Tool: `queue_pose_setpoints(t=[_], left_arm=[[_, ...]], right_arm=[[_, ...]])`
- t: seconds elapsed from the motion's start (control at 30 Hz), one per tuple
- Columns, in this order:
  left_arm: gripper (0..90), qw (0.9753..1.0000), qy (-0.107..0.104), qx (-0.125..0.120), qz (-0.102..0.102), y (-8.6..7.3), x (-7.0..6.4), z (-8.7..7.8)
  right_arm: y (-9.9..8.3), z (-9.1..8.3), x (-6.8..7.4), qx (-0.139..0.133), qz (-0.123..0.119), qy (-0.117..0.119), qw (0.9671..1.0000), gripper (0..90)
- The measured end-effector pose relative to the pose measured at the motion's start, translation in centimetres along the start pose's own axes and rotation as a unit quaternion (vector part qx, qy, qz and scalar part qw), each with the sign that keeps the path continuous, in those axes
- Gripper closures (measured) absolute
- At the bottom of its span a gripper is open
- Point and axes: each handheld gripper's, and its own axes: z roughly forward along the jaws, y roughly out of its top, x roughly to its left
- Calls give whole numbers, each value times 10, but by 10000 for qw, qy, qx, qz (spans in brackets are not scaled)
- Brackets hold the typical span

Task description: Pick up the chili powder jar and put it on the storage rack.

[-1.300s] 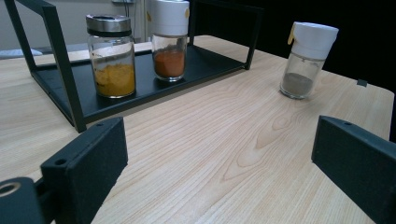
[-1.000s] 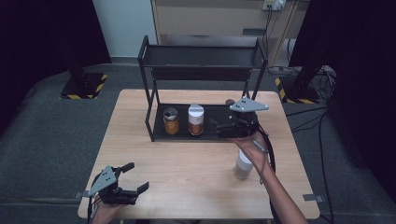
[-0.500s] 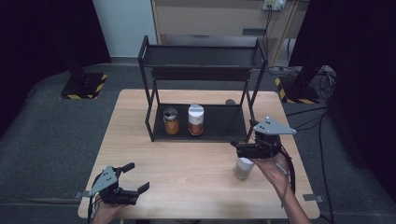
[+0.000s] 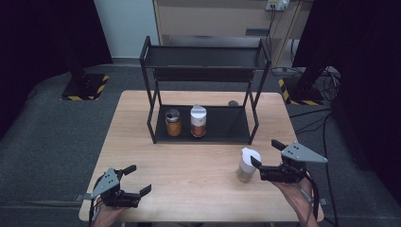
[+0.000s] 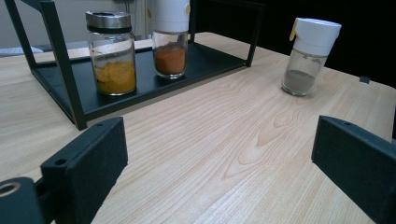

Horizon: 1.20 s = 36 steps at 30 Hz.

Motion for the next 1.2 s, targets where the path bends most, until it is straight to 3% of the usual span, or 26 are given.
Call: queue_pose_setpoints(t=[0.3, 0.5, 0.7, 1.03, 1.2], left_arm=[[28, 10000, -13, 5, -10, 0, 0, 0], [27, 10000, -23, 12, -13, 0, 0, 0], [28, 10000, -20, 17, -18, 0, 0, 0], [27, 10000, -27, 33, -8, 1, 0, 1], [28, 10000, -29, 41, 2, 1, 0, 1]], right_arm=[[-29, -20, 0, 28, 100, -103, 9999, 85], [-46, -26, -3, 148, 280, -197, 9993, 85], [-61, -33, -6, 100, 385, -291, 9988, 88], [-82, -36, -2, 95, 320, -531, 9980, 90], [-90, -35, -5, 116, 387, -526, 9978, 90]])
